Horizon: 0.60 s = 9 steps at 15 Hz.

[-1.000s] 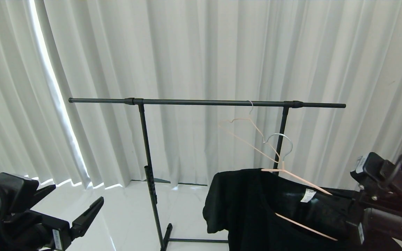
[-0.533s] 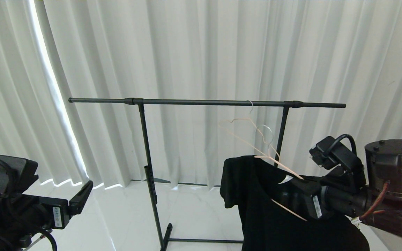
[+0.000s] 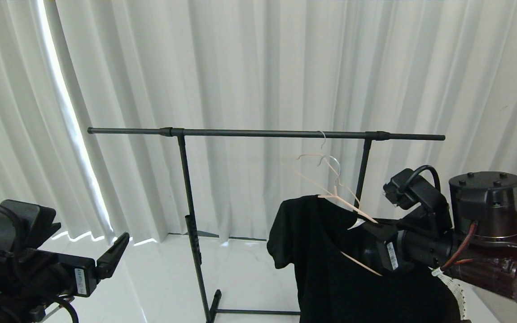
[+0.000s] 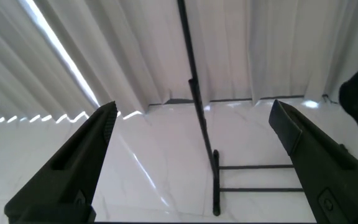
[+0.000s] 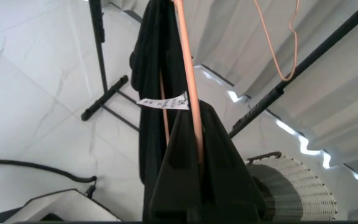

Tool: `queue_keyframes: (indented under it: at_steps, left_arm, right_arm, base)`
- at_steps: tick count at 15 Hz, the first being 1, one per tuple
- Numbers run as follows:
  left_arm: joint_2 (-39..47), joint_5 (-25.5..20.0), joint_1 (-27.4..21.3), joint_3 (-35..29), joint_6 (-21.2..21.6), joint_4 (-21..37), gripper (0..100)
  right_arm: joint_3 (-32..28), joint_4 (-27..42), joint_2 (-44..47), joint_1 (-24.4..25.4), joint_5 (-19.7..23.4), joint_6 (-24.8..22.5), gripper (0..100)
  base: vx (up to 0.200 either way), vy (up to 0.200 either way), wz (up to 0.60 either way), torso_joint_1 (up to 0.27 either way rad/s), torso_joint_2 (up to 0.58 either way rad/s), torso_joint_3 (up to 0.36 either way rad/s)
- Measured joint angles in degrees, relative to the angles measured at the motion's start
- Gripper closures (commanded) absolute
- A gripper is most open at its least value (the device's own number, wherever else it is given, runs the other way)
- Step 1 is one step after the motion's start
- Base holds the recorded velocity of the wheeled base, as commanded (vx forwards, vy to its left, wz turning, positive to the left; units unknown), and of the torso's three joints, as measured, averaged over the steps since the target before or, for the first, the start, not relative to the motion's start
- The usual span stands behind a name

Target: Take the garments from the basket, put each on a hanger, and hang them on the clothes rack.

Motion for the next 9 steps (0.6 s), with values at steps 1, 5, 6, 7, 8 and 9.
queue_keyframes:
  at_steps: [1, 5, 6, 7, 8, 9]
  left_arm:
    - [0.02, 0.00, -0.34, 0.00, 0.06, 0.05, 0]
    - [0.11, -0.01, -0.72, 0.11, 0.18, 0.11, 0]
    - [0.11, -0.01, -0.76, 0.11, 0.22, 0.09, 0]
    - [0.11, -0.04, -0.80, 0.13, 0.22, 0.09, 0]
    - [0.11, -0.04, -0.80, 0.13, 0.22, 0.09, 0]
    - [0.11, -0.04, -0.80, 0.13, 0.22, 0.09, 0]
  right_arm:
    - [-0.02, -0.55, 0.13, 0.00, 0.02, -0.10, 100]
    - [-0.11, -1.48, 0.63, 1.46, 0.11, -0.16, 100]
    - [-0.44, -1.56, 0.82, 1.74, 0.09, -0.18, 100]
    - [-0.85, -1.89, 1.12, 1.93, 0.05, -0.21, 100]
    - [-1.43, -2.77, 1.57, 2.01, 0.00, -0.24, 100]
    - [-2.15, -3.63, 2.10, 2.17, -0.05, -0.27, 100]
  base:
    - [0.200, 0.000, 0.00, 0.017, 0.00, 0.007]
    - [0.200, 0.000, 0.00, 0.008, 0.00, 0.002]
    - [0.200, 0.000, 0.00, 0.007, 0.00, -0.002]
    - [0.200, 0.000, 0.00, 0.007, 0.00, 0.002]
    - [0.200, 0.000, 0.00, 0.002, 0.00, 0.002]
    - [0.200, 0.000, 0.00, 0.007, 0.01, 0.007]
